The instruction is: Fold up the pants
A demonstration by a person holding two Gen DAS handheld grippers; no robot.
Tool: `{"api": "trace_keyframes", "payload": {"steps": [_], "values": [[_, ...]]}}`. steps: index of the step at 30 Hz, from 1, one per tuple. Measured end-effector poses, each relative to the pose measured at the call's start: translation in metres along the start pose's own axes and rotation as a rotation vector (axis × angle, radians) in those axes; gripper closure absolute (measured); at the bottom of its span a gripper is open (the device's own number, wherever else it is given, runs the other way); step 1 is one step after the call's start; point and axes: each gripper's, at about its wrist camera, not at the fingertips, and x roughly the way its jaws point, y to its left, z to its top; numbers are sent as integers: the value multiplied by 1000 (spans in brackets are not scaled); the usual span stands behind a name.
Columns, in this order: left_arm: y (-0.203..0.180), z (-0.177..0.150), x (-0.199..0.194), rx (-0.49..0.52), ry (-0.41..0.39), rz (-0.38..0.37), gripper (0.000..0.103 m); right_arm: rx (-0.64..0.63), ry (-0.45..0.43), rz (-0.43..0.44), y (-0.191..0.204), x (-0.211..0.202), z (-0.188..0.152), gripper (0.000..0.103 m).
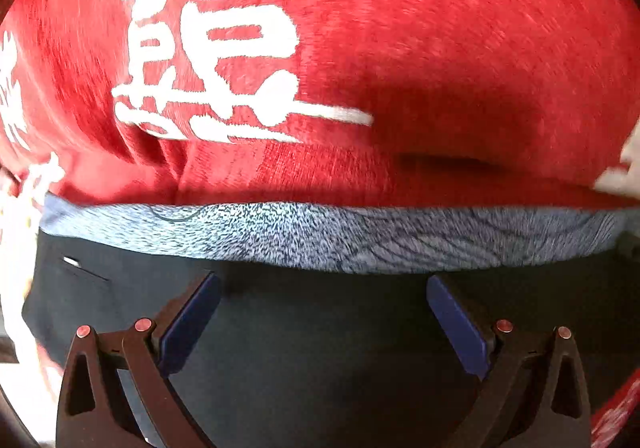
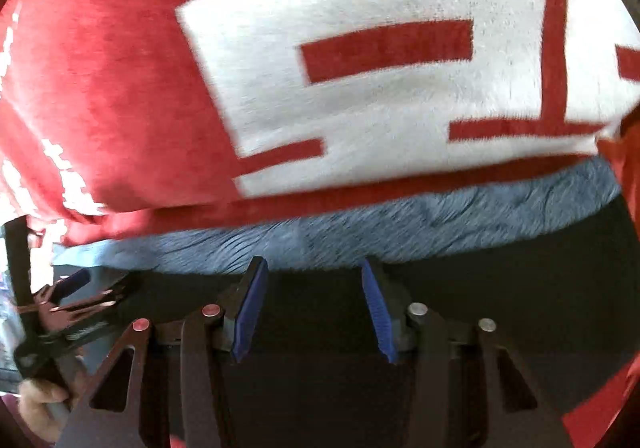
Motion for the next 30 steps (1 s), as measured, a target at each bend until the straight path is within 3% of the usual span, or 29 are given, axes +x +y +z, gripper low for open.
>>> {"api": "trace_keyframes", "payload": {"steps": [1, 4, 7, 11, 15, 17, 22, 30], "values": [[4, 3, 4, -6, 12, -16, 0, -8, -15, -13, -3, 1, 5, 58], [10, 11, 6, 9, 17, -17, 0, -11, -17, -150, -10, -2, 20, 56], [15, 10, -7, 65, 3, 14, 0, 64, -1, -84, -19, -20, 18, 55], [36, -19, -29, 96, -13, 26, 0, -18, 30, 12, 15, -44, -15, 55], [62, -57, -34, 84, 5, 83, 0, -102, 89, 94, 61, -40, -56, 55], [75, -75, -23, 91, 53, 108, 0, -140, 126, 81, 75, -29, -76, 55], [92, -105, -32, 93, 31, 68, 0, -160, 110, 27, 70, -34, -107, 55], [116, -102, -38, 60, 89, 56, 0, -80, 151, 9, 70, -53, -111, 52]]}}
